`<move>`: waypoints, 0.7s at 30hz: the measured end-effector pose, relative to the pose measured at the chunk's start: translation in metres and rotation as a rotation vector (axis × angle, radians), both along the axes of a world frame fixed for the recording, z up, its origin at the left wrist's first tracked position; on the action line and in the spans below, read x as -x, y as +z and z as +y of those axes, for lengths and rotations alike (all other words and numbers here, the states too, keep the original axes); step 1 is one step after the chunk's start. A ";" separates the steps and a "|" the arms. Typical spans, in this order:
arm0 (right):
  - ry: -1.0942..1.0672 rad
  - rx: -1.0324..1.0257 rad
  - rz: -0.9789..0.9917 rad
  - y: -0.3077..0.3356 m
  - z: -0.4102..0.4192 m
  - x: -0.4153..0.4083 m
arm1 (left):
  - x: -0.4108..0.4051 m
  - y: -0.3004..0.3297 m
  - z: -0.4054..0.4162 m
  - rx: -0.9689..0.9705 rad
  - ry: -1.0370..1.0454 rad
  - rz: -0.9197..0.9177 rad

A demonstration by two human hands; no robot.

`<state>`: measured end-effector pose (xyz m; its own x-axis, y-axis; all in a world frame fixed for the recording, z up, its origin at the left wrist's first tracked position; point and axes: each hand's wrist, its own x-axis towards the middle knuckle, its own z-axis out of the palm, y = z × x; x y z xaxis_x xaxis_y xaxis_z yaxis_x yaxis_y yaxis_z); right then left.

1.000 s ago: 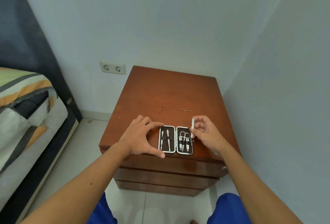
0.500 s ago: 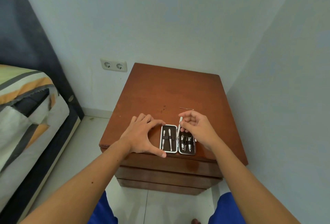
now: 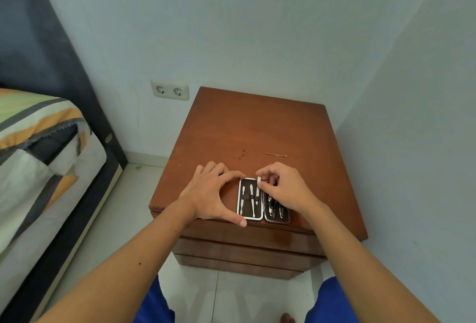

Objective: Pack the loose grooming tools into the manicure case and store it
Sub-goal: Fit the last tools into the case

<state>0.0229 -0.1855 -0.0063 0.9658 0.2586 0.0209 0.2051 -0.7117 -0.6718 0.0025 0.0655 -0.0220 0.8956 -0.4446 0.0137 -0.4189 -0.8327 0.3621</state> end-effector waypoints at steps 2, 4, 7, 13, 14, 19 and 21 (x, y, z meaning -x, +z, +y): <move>0.074 0.129 0.010 0.001 -0.001 0.003 | 0.000 -0.001 0.000 0.001 -0.002 -0.002; 0.131 0.172 0.046 0.001 -0.004 0.009 | 0.000 -0.001 0.001 0.001 -0.006 -0.004; 0.167 0.175 0.057 0.000 -0.009 0.015 | 0.000 -0.001 0.001 -0.002 -0.005 -0.012; 0.191 0.210 0.034 0.001 -0.013 0.017 | 0.001 0.001 0.001 0.001 -0.002 -0.006; 0.195 0.214 0.036 0.002 -0.013 0.018 | 0.001 0.000 0.001 0.003 -0.002 -0.011; 0.223 0.234 0.045 0.006 -0.012 0.020 | 0.002 0.001 0.000 0.015 -0.006 -0.018; 0.223 0.211 0.058 0.006 -0.012 0.021 | 0.002 0.002 0.000 0.024 -0.017 -0.014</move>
